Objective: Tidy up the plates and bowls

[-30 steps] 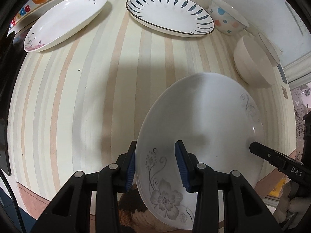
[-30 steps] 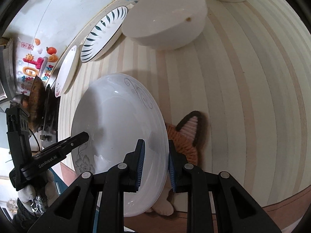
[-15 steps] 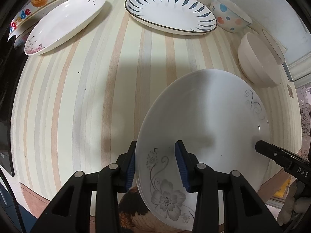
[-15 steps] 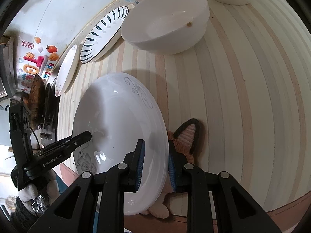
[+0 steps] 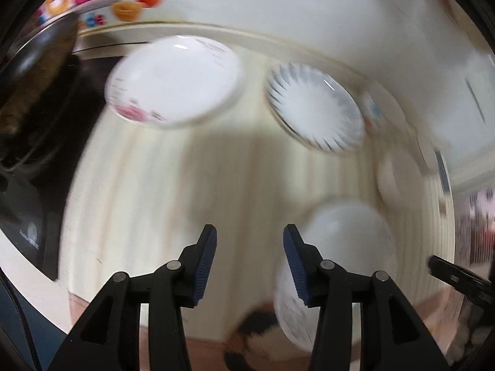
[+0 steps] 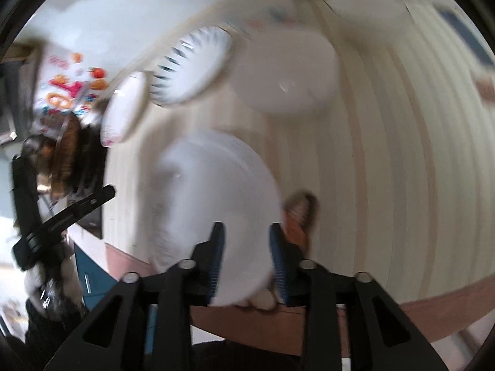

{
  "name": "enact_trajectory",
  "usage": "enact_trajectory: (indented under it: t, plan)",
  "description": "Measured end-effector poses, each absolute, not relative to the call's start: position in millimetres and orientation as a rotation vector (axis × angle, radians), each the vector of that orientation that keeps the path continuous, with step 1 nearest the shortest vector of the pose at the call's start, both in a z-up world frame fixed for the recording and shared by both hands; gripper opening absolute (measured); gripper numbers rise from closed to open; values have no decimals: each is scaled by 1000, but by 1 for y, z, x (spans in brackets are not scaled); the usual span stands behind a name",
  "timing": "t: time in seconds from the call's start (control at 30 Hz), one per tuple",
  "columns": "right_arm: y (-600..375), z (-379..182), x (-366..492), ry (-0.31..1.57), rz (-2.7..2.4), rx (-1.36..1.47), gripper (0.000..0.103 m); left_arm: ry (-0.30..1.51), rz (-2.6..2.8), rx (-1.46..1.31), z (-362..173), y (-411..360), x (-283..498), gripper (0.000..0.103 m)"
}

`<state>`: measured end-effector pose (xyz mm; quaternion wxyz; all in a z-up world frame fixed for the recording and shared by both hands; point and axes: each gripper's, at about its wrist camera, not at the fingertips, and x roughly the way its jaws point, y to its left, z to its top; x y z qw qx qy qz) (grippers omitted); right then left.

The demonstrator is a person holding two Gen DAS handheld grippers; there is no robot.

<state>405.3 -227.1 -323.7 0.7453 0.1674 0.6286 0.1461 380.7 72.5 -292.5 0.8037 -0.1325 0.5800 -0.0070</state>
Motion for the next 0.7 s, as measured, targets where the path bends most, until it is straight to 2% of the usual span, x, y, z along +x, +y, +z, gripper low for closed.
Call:
enact_trajectory:
  t: [0.03, 0.23, 0.5, 0.57, 0.63, 0.7]
  plan:
    - [-216, -316, 418, 1356, 352, 362, 55, 1240, 21, -299, -294, 85, 390, 42]
    - [-105, -311, 523, 1252, 568, 307, 55, 1210, 213, -473, -324, 158, 437, 42]
    - [20, -374, 652, 1250, 595, 198, 54, 1177, 382, -487, -353, 210, 481, 42]
    - [36, -390, 672, 1258, 587, 194, 48, 1181, 393, -496, -361, 214, 490, 42]
    - [46, -404, 689, 1272, 591, 185, 37, 1171, 411, -469, -363, 214, 498, 42]
    - [57, -416, 703, 1283, 579, 167, 33, 1163, 408, -458, -365, 213, 506, 42]
